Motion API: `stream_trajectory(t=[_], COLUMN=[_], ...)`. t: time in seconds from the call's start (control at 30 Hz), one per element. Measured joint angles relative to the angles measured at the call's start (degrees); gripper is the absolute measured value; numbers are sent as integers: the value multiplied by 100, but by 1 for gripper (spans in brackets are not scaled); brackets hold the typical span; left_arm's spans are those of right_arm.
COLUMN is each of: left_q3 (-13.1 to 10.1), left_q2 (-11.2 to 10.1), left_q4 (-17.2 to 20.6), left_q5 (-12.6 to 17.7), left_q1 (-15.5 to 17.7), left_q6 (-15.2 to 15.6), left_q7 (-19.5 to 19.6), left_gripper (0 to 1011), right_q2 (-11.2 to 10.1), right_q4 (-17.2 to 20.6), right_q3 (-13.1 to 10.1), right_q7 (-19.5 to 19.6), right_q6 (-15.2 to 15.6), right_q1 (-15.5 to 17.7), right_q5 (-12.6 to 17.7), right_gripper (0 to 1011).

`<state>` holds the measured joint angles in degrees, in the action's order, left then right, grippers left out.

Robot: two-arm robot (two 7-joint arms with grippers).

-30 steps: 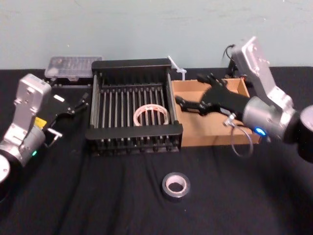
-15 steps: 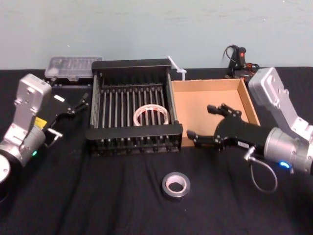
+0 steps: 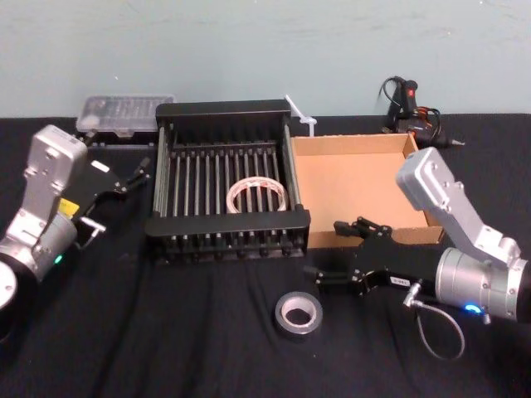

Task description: Pick up the white tape and place it into the black box , Pick up the silver tape and place it into the brown box.

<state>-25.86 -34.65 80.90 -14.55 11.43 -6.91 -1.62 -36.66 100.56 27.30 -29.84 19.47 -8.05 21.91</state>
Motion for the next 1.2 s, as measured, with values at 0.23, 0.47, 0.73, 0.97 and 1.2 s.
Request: stream_trajectory(t=[0.23, 0.47, 0.73, 0.97, 1.2], left_q3=[0, 0, 0, 0, 0], left_q2=[0, 0, 0, 0, 0], left_q4=[0, 0, 0, 0, 0], left_q5=[0, 0, 0, 0, 0], left_q1=[0, 0, 0, 0, 0], left_q6=[0, 0, 0, 0, 0], left_q7=[0, 0, 0, 0, 0], left_gripper=[1001, 1001, 1001, 1001, 1001], right_q2=[17, 15, 54, 123, 162], right_q4=[-144, -276, -461, -614, -706], right_q3=[225, 387, 545, 636, 700], right_q7=[-35, -87, -106, -129, -163], right_q6=[188, 306, 392, 417, 423], right_q1=[-137, -230, -307, -373, -425], right_q5=[-13, -43, -102, -134, -163], right_gripper=[1000, 1002, 1002, 1002, 1002])
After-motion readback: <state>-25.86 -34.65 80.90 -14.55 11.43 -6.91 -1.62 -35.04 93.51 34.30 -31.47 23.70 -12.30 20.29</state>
